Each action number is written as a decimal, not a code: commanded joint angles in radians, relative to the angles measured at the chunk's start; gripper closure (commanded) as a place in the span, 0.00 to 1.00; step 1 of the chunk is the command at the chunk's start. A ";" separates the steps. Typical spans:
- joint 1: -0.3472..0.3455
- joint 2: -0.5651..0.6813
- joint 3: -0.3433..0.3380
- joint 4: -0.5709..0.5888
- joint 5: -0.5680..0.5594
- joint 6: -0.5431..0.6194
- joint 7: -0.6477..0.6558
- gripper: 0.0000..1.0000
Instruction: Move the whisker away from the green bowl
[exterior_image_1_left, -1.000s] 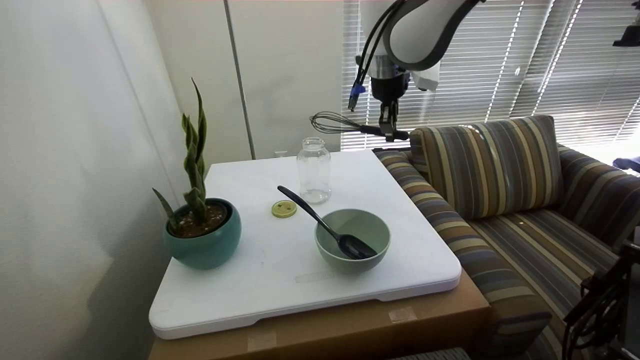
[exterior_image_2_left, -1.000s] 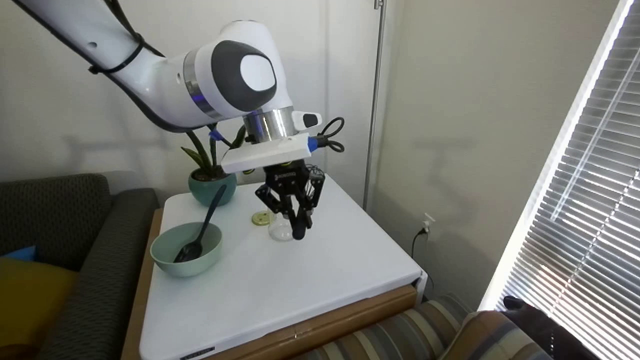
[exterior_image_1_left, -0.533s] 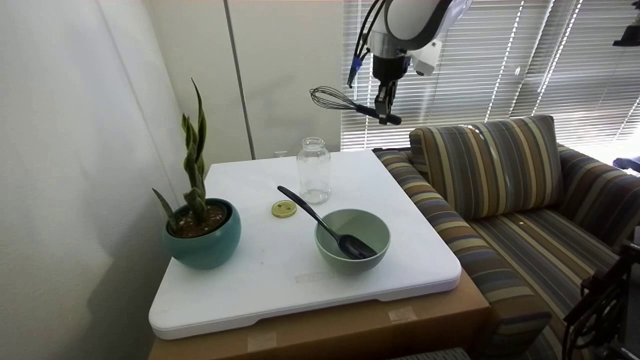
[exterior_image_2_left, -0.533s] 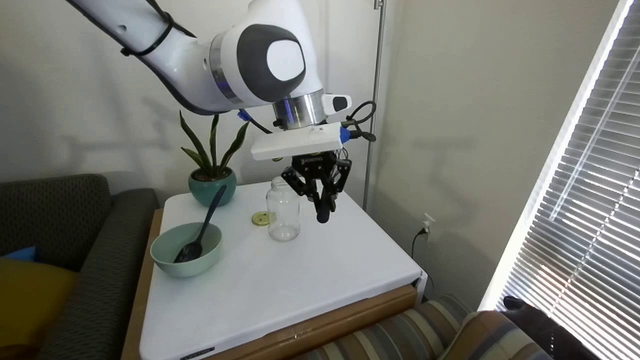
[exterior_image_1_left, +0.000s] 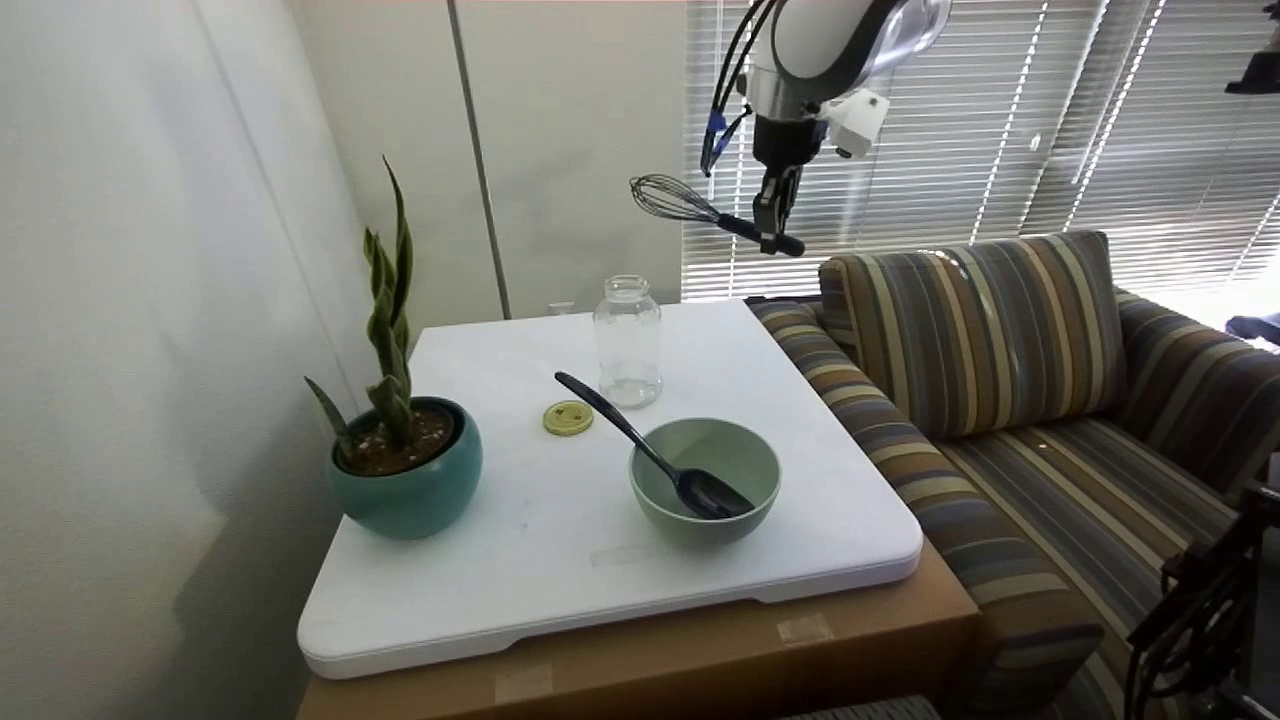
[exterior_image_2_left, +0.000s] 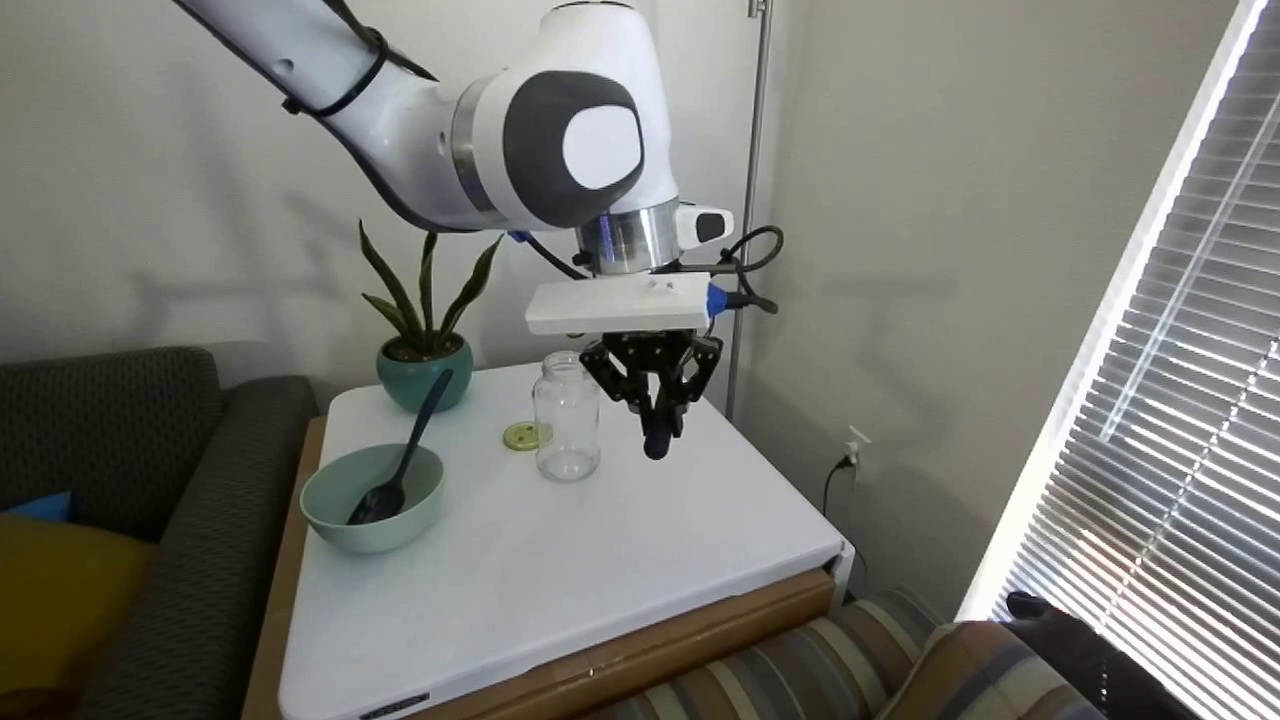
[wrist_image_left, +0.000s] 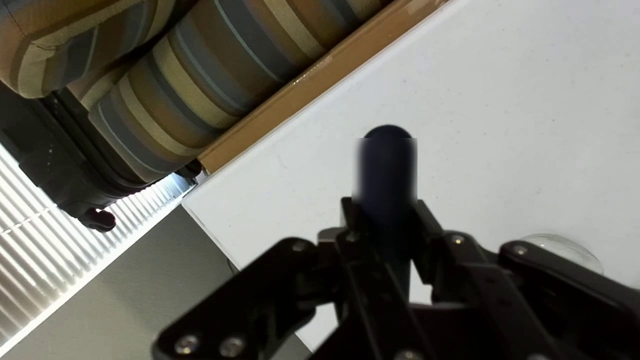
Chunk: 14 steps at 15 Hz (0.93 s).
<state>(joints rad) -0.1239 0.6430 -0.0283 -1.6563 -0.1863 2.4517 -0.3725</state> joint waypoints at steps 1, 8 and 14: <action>0.004 -0.021 -0.002 -0.028 -0.012 0.027 0.009 0.94; -0.022 0.176 -0.008 0.170 -0.004 -0.067 -0.031 0.94; -0.049 0.395 0.028 0.430 0.031 -0.187 -0.071 0.94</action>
<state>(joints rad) -0.1488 0.9260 -0.0289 -1.3961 -0.1833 2.3450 -0.4054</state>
